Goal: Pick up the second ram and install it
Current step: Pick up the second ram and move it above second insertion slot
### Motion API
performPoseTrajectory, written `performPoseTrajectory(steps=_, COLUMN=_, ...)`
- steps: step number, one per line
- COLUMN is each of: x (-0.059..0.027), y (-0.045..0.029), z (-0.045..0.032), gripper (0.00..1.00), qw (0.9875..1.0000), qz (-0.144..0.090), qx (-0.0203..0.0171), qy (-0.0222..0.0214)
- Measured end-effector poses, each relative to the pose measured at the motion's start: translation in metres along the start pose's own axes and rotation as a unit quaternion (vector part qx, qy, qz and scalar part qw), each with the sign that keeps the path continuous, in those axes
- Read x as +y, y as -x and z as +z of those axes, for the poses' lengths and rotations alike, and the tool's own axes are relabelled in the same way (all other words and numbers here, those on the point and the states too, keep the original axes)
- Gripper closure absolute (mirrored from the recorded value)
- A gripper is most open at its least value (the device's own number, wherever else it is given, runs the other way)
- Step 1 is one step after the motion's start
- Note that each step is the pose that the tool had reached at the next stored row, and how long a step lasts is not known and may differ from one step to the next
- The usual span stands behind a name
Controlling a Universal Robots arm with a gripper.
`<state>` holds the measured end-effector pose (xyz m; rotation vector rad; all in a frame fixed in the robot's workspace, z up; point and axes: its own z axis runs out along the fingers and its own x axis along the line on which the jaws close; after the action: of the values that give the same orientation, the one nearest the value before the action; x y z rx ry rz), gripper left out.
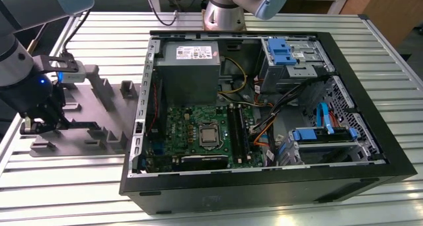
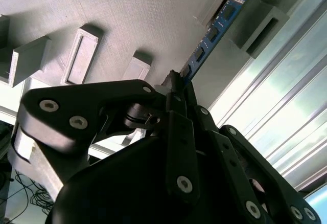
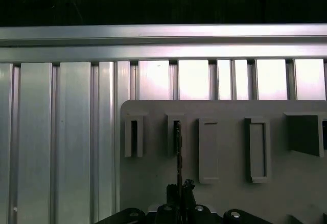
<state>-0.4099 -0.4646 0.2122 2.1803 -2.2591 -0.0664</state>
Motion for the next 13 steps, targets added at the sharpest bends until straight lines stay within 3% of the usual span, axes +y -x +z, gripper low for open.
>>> performPoseTrajectory(steps=5, x=0.0001, y=0.0, z=-0.0024, gripper=0.86, qw=1.0, qz=0.0, qx=0.0001, qy=0.0002)
performPoseTrajectory(steps=13, x=0.0005, y=0.0004, z=-0.015, gripper=0.86, qw=1.0, qz=0.0, qx=0.0001, qy=0.0)
